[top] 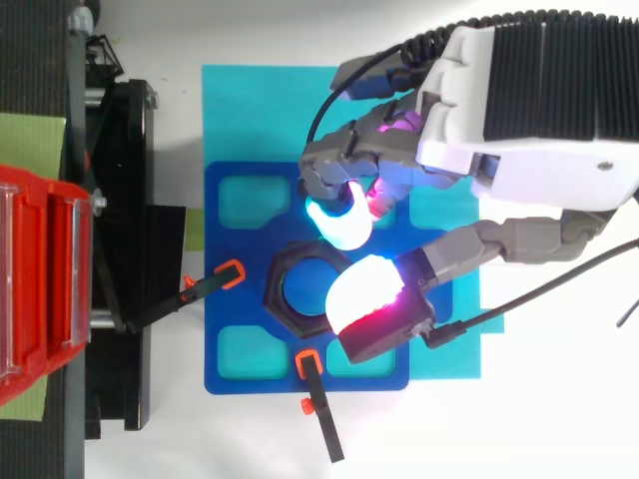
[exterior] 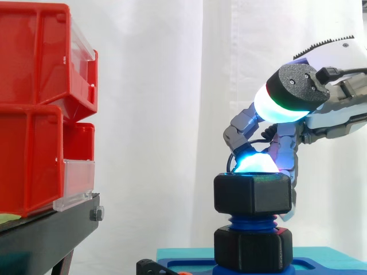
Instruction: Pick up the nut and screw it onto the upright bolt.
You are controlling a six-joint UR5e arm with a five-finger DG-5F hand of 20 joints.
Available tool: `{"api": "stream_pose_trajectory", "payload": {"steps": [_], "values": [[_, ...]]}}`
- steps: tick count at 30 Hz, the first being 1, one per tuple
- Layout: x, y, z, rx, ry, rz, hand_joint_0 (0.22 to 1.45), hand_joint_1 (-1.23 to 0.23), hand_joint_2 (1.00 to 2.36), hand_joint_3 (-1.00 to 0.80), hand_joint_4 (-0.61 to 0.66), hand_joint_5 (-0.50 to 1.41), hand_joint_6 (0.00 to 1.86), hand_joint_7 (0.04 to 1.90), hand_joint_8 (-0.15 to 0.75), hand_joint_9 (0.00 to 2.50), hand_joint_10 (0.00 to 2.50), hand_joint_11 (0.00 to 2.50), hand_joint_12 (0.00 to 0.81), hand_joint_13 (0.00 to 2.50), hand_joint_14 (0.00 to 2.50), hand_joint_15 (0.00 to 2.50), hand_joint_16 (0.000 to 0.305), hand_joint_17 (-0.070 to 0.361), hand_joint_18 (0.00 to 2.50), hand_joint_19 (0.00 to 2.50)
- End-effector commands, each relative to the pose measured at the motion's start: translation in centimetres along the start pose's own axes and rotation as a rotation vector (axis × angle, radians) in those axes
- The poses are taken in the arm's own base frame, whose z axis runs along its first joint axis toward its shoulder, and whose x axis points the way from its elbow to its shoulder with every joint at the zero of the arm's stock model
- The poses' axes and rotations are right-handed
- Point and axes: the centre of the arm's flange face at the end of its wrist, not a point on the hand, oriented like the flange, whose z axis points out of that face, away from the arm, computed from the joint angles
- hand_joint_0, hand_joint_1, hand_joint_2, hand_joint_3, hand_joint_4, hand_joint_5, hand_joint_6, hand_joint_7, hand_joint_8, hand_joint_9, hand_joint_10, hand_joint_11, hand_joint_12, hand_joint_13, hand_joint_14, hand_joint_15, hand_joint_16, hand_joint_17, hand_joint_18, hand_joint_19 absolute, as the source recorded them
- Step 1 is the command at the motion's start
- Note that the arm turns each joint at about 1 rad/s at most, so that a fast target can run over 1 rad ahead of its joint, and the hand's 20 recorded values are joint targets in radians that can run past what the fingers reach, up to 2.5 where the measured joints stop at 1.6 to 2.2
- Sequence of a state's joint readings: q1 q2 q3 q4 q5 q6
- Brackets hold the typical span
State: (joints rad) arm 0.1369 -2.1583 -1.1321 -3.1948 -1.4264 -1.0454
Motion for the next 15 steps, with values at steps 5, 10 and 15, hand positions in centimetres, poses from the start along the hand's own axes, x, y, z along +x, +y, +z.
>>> {"api": "stream_pose_trajectory", "payload": {"steps": [5,10,15], "values": [[-1.4,-0.5,-0.1,-0.011,-0.009,-0.008,0.52,-0.26,1.00,-0.50,0.04,0.08,0.52,1.34,0.196,1.30,0.00,0.00,0.168,0.77,0.00,0.00,0.014,0.031,0.45,0.00],[-3.2,-1.3,-1.2,0.006,-0.003,-0.037,0.51,-0.25,1.00,-0.50,0.11,0.06,0.50,1.30,0.253,1.30,0.00,0.00,0.179,0.76,0.00,0.00,0.016,0.036,0.39,0.00],[-6.1,-1.5,-3.2,0.017,-0.019,-0.083,0.50,-0.25,1.00,-0.50,0.27,-0.04,0.50,0.94,0.262,1.21,0.00,0.00,0.211,0.67,0.00,0.00,0.021,0.047,0.28,0.00]]}}
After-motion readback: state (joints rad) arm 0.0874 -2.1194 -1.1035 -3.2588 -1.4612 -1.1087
